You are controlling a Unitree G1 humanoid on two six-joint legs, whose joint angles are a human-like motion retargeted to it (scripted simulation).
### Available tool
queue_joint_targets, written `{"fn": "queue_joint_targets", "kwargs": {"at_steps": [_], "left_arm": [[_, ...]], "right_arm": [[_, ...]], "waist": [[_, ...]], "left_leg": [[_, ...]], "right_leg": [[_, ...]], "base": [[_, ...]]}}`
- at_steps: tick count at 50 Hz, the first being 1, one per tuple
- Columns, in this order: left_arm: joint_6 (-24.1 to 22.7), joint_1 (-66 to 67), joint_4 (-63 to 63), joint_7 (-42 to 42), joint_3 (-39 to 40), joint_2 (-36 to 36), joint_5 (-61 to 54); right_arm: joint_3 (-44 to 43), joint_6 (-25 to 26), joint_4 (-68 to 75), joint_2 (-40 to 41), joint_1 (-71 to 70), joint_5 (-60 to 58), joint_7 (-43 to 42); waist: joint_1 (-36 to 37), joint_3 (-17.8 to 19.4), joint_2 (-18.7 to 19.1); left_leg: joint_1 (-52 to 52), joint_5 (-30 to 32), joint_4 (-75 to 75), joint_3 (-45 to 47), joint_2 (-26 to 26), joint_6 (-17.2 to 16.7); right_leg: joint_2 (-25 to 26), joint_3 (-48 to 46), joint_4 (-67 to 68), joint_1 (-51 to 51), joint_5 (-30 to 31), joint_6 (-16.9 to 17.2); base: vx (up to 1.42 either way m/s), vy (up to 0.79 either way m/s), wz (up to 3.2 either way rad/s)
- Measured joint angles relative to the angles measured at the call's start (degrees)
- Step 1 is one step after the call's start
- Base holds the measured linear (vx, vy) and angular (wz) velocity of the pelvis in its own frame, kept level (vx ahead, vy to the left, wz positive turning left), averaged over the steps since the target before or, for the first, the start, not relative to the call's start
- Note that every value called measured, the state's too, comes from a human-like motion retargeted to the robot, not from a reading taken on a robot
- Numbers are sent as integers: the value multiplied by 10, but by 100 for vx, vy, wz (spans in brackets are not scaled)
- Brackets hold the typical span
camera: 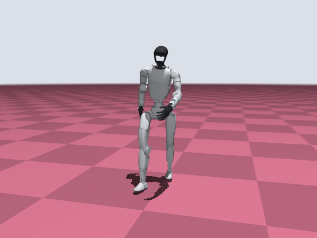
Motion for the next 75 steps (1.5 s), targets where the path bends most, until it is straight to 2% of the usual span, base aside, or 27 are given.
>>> {"fn": "queue_joint_targets", "kwargs": {"at_steps": [3,6,8,12,15,17,20,22,25,28,30,32,35,37,39,42,44,47,50,53,55,58,62,65,69,72,75], "left_arm": [[3,14,-7,-11,16,-8,-12],[11,79,11,-16,23,-15,-7],[20,143,42,-19,21,-16,13],[54,284,147,-43,6,-18,74],[88,366,246,-57,0,-19,117],[105,411,307,-68,2,-18,142],[113,464,378,-71,7,-14,142],[112,493,401,-57,17,-12,109],[99,523,409,-30,47,-11,51],[82,529,404,-32,79,-16,40],[78,521,400,-41,86,-19,46],[80,498,398,-45,82,-21,50],[65,442,407,-53,65,-24,61],[44,395,413,-60,52,-24,92],[38,331,413,-50,42,-22,126],[59,226,378,-7,44,-16,141],[61,165,335,13,46,-13,128],[39,88,253,24,40,-10,86],[3,29,167,26,29,-4,29],[-13,-14,104,38,32,-2,-25],[-11,-27,79,41,41,-2,-32],[-1,5,68,27,46,-9,-33],[29,120,112,-14,28,-20,21],[57,231,183,-68,10,-29,108],[88,346,288,-79,2,-35,159],[102,417,357,-69,8,-32,160],[102,479,397,-49,25,-24,110]], "right_arm": [[-3,10,26,3,-43,-23,-6],[-6,11,62,0,-100,-29,-31],[-5,6,85,-4,-143,-27,-56],[-15,-3,102,-23,-230,-22,-116],[-41,0,69,-48,-298,-19,-154],[-54,-2,30,-62,-339,-16,-166],[-63,-13,-36,-80,-399,0,-183],[-67,-22,-73,-88,-432,12,-195],[-76,-35,-112,-94,-461,22,-207],[-81,-50,-123,-93,-451,29,-196],[-81,-52,-117,-88,-423,32,-181],[-80,-43,-101,-77,-377,29,-165],[-71,-42,-57,-55,-289,20,-141],[-61,-51,-16,-38,-223,2,-119],[-58,-49,32,-24,-172,-16,-109],[-69,-22,92,-15,-115,-18,-116],[-76,-12,118,-19,-83,-12,-113],[-81,-13,134,-31,-44,-1,-95],[-78,-18,130,-47,-16,10,-78],[-86,2,126,-53,-14,8,-75],[-93,17,128,-47,-29,-9,-68],[-101,27,140,-39,-68,-5,-70],[-90,23,142,-31,-131,24,-84],[-76,9,120,-32,-178,34,-100],[-78,-2,61,-47,-264,29,-149],[-70,-9,6,-58,-332,21,-176],[-63,-20,-53,-71,-393,19,-196]], "waist": [[-1,5,-7],[20,-5,-5],[41,-10,-12],[73,-40,-38],[108,-53,-43],[142,-50,-55],[193,-44,-71],[226,-35,-72],[275,-16,-45],[300,0,-12],[301,0,-6],[289,-8,-4],[262,-14,11],[249,-29,29],[233,-59,34],[199,-73,35],[169,-72,42],[114,-75,56],[56,-72,60],[6,-47,39],[-7,-31,29],[3,-31,29],[38,-27,4],[49,-55,-24],[100,-68,-23],[164,-57,-38],[230,-45,-49]], "left_leg": [[45,11,8,-18,-3,0],[67,67,37,-30,-9,6],[66,117,92,-25,-25,13],[-99,187,391,41,-63,41],[-248,137,562,71,-77,71],[-312,96,582,102,-74,100],[-375,65,512,154,-52,132],[-381,75,387,175,-35,132],[-346,124,150,205,5,102],[-315,107,-4,234,31,48],[-300,95,-49,222,25,36],[-278,113,-49,212,17,42],[-212,137,-49,208,19,44],[-176,112,-33,193,40,40],[-176,87,-14,179,52,42],[-163,54,9,160,47,31],[-144,38,19,144,43,21],[-116,20,26,112,38,10],[-80,5,27,75,26,4],[-13,-14,26,35,0,-1],[33,-19,22,22,-2,-6],[75,20,24,15,5,-5],[101,142,109,11,-26,34],[-49,205,368,49,-57,67],[-261,105,583,93,-56,97],[-341,68,552,142,-45,123],[-367,76,383,177,-30,125]], "right_leg": [[21,54,-65,11,22,28],[34,101,-67,41,46,0],[26,112,-52,73,25,-9],[-9,152,-12,102,-36,-3],[-11,176,-3,115,-62,0],[-15,200,-3,130,-74,11],[-17,238,-4,148,-86,27],[-10,261,-6,166,-91,35],[26,293,-13,215,-99,42],[55,312,-17,281,-106,57],[57,316,-13,313,-98,62],[59,315,-3,339,-62,56],[78,303,45,374,42,35],[101,279,175,329,113,32],[104,237,360,207,136,34],[68,180,530,60,59,-13],[55,161,549,-2,7,-37],[54,149,471,-65,-26,-40],[46,136,264,-68,-17,-27],[14,101,18,-24,18,14],[11,80,-67,-15,3,47],[32,101,-67,-16,-11,35],[19,121,-66,71,14,11],[-20,142,-35,96,-8,17],[-15,176,-8,109,-50,14],[-13,217,-3,137,-74,20],[-11,261,-4,165,-93,31]], "base": [[81,-25,24],[86,-27,-35],[91,-27,-64],[86,-22,-51],[78,-15,-79],[76,-12,-119],[75,-7,-128],[78,0,-132],[86,9,-132],[95,19,-78],[97,22,-10],[100,23,35],[106,23,50],[102,21,29],[90,19,31],[85,18,59],[83,15,85],[81,8,109],[85,-3,129],[94,-14,122],[98,-23,46],[98,-27,-23],[108,-27,-58],[101,-22,-23],[92,-16,-66],[91,-9,-142],[92,1,-159]]}}
